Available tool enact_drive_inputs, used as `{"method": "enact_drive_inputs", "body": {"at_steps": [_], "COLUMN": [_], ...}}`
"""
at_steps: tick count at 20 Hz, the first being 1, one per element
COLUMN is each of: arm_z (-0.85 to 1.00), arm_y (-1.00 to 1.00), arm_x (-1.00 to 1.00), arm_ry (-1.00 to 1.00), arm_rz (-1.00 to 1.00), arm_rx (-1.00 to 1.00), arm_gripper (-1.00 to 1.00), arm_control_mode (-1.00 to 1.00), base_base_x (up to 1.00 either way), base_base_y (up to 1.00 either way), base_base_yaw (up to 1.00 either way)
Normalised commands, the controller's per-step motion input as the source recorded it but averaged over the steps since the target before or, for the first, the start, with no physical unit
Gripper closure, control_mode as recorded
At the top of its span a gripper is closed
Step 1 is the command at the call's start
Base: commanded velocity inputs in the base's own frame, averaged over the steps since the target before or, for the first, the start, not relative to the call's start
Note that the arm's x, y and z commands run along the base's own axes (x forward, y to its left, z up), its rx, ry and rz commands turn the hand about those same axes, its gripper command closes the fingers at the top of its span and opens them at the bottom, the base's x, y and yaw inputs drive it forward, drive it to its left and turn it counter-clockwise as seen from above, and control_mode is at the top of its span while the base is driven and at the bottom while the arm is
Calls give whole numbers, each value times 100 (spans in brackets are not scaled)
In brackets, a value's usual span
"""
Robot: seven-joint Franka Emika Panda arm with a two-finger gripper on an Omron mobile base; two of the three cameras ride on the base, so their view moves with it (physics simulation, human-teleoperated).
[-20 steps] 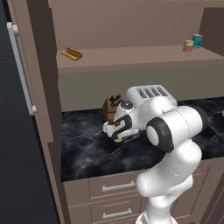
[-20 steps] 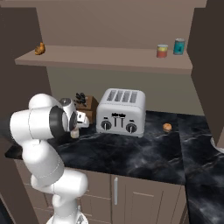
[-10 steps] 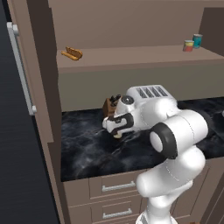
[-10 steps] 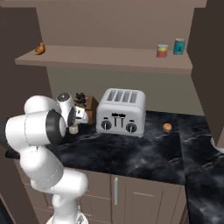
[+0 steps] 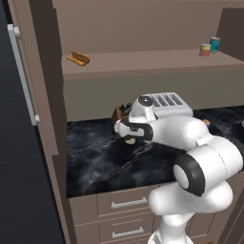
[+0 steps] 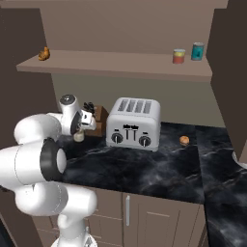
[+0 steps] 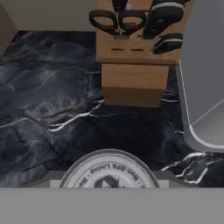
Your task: Pick the cans from the counter and place them in their designated side in the cabinet.
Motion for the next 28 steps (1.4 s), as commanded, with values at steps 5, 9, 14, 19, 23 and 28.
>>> {"method": "enact_drive_inputs", "body": {"at_steps": [5, 9, 14, 19, 23, 28], "arm_z": [56, 56, 52, 49, 49, 49], "arm_y": [-9, -8, -9, -8, -9, -9], "arm_x": [-25, -27, -31, -31, -29, -27], "arm_ry": [-2, -3, -4, -4, -5, -5], "arm_rz": [0, 0, 0, 0, 0, 0], "arm_rx": [3, 4, 4, 3, 4, 4], "arm_gripper": [100, 100, 100, 100, 100, 100], "arm_control_mode": [-100, -100, -100, -100, -100, -100], "base_base_x": [0, 0, 0, 0, 0, 0], "base_base_y": [0, 0, 0, 0, 0, 0], "base_base_yaw": [0, 0, 0, 0, 0, 0]}}
